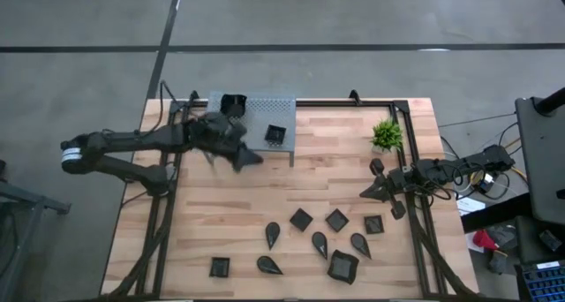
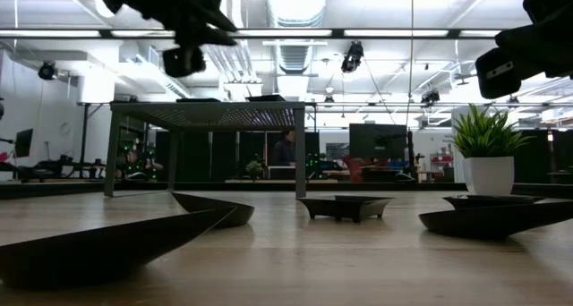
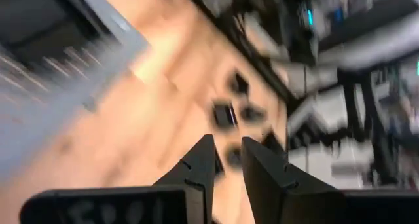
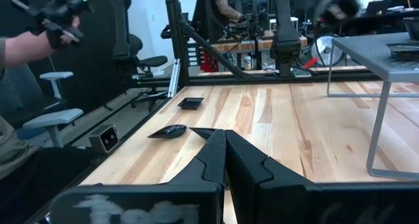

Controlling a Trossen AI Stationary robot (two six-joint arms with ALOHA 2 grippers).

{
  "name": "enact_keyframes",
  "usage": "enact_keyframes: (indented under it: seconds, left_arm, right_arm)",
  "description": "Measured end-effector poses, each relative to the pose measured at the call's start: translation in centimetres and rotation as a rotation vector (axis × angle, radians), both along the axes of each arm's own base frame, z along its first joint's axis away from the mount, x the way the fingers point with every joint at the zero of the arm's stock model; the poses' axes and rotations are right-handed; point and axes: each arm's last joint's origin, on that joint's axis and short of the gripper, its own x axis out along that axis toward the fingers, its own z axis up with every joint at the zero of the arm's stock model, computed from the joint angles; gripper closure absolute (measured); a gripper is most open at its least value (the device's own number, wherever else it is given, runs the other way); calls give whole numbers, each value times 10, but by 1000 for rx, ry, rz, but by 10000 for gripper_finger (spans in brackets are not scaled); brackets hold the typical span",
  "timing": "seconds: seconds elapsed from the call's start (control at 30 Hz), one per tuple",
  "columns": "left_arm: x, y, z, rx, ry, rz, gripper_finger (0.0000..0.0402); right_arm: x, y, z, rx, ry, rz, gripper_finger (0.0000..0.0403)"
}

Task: Pick & Place Mini shaped plates
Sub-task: Stack the black square plate on top of the black square plate on the shelf

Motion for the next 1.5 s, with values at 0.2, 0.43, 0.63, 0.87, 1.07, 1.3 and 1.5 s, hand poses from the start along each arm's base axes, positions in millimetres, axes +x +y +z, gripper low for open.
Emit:
enact_keyframes:
  seconds: [0.2,0.43,0.63,0.87,1.07,1.3,1.5]
  left_arm:
    - [2,-47,-2,18,12,-213,334]
    - [1,-95,-10,44,56,-386,335]
    - [-2,-126,-21,79,109,-481,335]
    - [2,-157,-44,100,212,-592,335]
    - [3,-179,-72,102,359,-658,335]
    - [-8,-199,-102,100,595,-680,335]
    - [-10,-209,-114,119,644,-703,335]
  right_arm:
    - [0,0,0,0,0,0,394]
    - [0,0,0,0,0,0,394]
    - [0,0,0,0,0,0,394]
    - [0,0,0,0,0,0,394]
    - [0,0,0,0,0,0,394]
    - [0,0,0,0,0,0,394]
    - [0,0,0,0,0,0,394]
